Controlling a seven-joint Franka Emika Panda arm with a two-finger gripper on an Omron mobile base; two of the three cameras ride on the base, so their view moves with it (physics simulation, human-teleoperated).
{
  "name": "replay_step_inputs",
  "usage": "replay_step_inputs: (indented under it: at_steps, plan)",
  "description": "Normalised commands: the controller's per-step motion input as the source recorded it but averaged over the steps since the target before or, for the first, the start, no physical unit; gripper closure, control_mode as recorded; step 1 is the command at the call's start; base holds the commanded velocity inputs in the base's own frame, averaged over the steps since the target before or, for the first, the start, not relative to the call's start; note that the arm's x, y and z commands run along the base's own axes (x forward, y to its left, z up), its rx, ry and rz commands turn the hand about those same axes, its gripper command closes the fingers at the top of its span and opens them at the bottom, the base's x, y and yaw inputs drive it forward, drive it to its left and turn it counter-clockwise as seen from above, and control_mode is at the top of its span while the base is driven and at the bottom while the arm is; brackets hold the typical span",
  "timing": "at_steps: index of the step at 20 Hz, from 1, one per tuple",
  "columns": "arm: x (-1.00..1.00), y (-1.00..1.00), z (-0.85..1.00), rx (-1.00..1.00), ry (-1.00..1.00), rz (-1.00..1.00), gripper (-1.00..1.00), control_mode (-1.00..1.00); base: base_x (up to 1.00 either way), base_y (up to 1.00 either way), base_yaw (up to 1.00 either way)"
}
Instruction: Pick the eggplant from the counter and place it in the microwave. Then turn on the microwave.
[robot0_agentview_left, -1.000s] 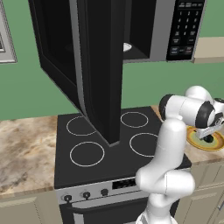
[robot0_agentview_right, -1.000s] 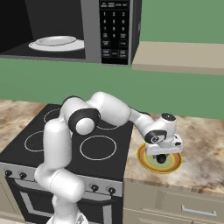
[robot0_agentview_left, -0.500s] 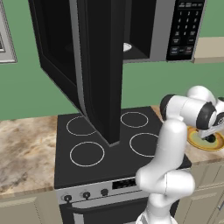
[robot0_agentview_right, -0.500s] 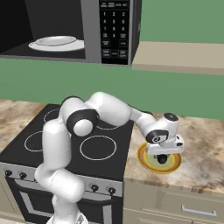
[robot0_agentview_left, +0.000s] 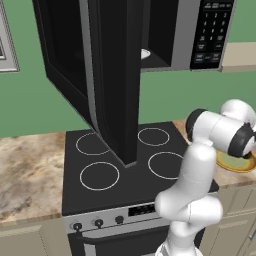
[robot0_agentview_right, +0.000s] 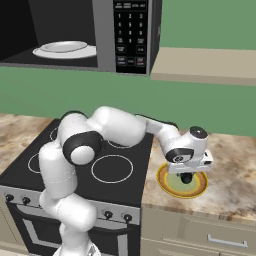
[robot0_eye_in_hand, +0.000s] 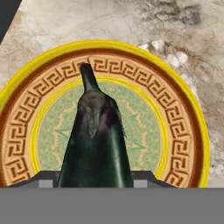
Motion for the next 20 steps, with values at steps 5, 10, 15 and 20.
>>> replay_step_inputs:
  at_steps: [5, 10, 15, 20]
  plan:
    - [-0.15, 0.21, 0.39, -0.05, -0.11, 0.0, 1.0, -1.0, 0.0, 0.0, 0.0]
    - [-0.13, 0.22, 0.41, -0.12, -0.1, 0.0, 1.0, -1.0, 0.0, 0.0, 0.0]
    - [-0.12, 0.22, 0.44, -0.15, -0.05, 0.0, 1.0, -1.0, 0.0, 0.0, 0.0]
    - [-0.15, 0.27, 0.44, -0.13, -0.01, 0.0, 1.0, -1.0, 0.0, 0.0, 0.0]
